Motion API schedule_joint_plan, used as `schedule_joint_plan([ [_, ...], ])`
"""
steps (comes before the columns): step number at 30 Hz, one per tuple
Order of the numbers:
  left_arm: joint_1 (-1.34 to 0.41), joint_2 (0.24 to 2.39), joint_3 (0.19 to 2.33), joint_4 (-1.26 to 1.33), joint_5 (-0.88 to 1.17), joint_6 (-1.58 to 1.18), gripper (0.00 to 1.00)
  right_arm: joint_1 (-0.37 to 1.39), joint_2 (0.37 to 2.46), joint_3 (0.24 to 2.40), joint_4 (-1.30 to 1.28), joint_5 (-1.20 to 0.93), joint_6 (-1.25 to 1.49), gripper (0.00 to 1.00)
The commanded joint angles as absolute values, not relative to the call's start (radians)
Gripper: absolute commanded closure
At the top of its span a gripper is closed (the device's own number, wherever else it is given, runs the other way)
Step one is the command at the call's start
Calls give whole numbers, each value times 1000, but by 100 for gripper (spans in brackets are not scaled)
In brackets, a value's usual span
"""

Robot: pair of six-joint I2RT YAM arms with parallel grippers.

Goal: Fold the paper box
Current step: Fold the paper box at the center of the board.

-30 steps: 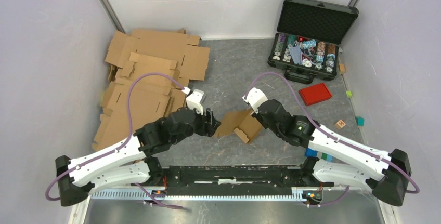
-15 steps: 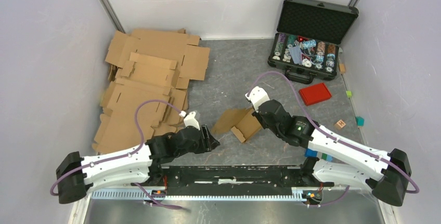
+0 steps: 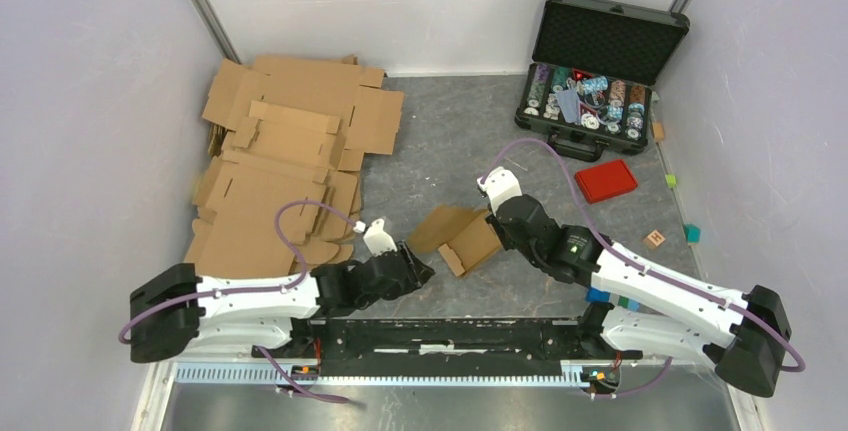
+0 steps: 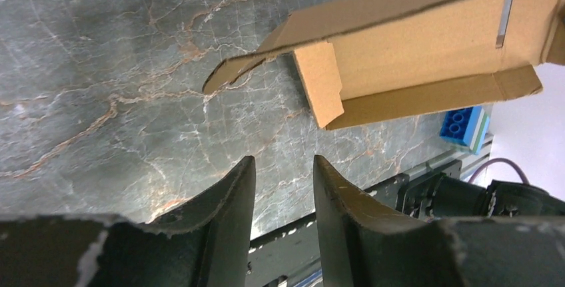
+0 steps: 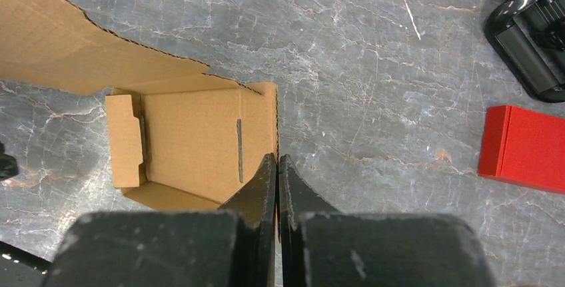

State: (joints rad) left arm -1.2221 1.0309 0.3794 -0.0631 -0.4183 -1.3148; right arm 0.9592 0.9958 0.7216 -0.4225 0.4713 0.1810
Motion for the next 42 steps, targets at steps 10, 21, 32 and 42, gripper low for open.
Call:
schedule_joint_plan([
  [10, -1229, 1243, 340, 262, -501, -1510, 52, 956, 972, 726, -394, 463, 207, 100],
  [21, -1240, 1377, 299, 489, -534, -1581, 58, 956, 965, 724, -390, 454, 210, 100],
  [32, -1243, 1434, 327, 499, -567, -1567, 57, 956, 964, 721, -391, 449, 211, 100],
  [42, -1242, 1470, 340, 560, -571, -1529, 59, 956, 960, 713, -388, 441, 210, 100],
])
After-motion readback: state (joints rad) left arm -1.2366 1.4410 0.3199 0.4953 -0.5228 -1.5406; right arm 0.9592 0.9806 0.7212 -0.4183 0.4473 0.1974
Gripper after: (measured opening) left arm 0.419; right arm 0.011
